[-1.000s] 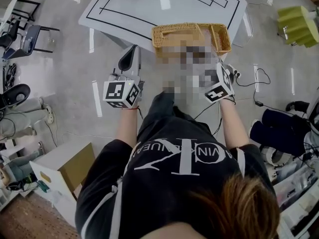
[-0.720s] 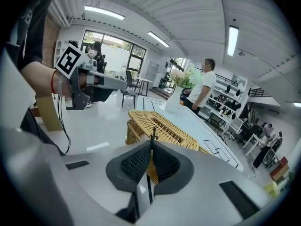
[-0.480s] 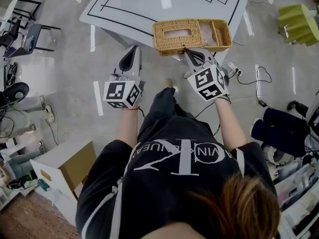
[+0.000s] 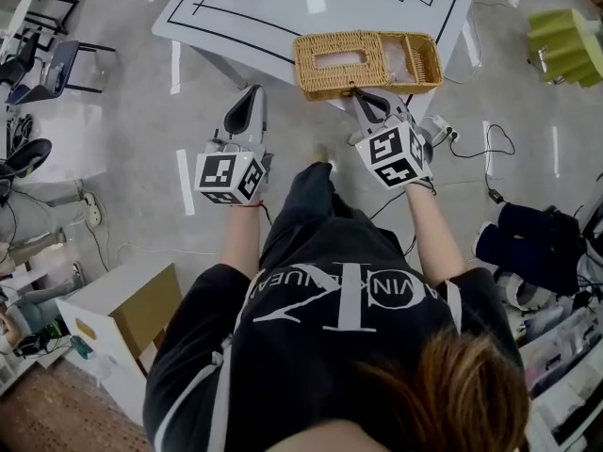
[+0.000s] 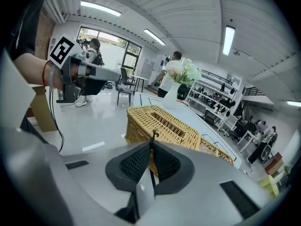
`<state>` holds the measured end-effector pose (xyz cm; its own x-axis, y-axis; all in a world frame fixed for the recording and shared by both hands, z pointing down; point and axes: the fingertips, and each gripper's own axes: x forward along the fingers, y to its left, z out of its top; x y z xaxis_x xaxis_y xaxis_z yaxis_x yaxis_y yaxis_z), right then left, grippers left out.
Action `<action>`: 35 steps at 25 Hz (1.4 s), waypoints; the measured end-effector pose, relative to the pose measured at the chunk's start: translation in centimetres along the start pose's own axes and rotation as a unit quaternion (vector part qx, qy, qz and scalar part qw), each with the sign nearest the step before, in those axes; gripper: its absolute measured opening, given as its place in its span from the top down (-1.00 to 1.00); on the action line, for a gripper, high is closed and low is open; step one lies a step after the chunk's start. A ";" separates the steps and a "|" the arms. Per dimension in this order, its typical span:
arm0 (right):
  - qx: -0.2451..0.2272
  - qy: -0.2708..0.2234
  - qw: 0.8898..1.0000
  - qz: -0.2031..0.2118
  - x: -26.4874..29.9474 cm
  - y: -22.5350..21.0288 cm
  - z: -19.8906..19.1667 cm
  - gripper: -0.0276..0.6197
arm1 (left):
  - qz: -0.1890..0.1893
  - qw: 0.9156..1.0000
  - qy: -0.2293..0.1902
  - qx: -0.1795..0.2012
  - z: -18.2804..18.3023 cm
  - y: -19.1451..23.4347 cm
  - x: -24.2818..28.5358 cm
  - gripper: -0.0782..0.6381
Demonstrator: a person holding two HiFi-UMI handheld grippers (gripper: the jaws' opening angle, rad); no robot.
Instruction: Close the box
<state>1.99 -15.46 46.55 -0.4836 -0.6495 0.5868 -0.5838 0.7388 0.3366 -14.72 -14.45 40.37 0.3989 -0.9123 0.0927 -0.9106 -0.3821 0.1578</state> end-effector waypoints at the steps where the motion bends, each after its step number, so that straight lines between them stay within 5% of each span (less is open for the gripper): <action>1: 0.005 0.000 1.000 -0.001 -0.1 0.0 -0.1 0.84 | -0.001 1.000 0.001 -0.001 -0.1 0.0 0.0 0.75; 16: 0.141 -0.091 0.986 -0.021 -4.2 -4.4 0.0 0.92 | -0.015 1.000 0.011 0.004 -0.6 -1.3 1.6 0.75; 35: 0.197 -0.156 0.963 -0.096 -6.6 -10.1 1.1 0.92 | -0.051 0.998 0.001 0.023 1.6 -1.7 5.7 0.75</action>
<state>10.37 -18.81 38.42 -0.4792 -0.8347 0.2713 -0.8542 0.5145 0.0744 -11.07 -19.28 39.02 0.4906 -0.8676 0.0803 -0.8689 -0.4802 0.1204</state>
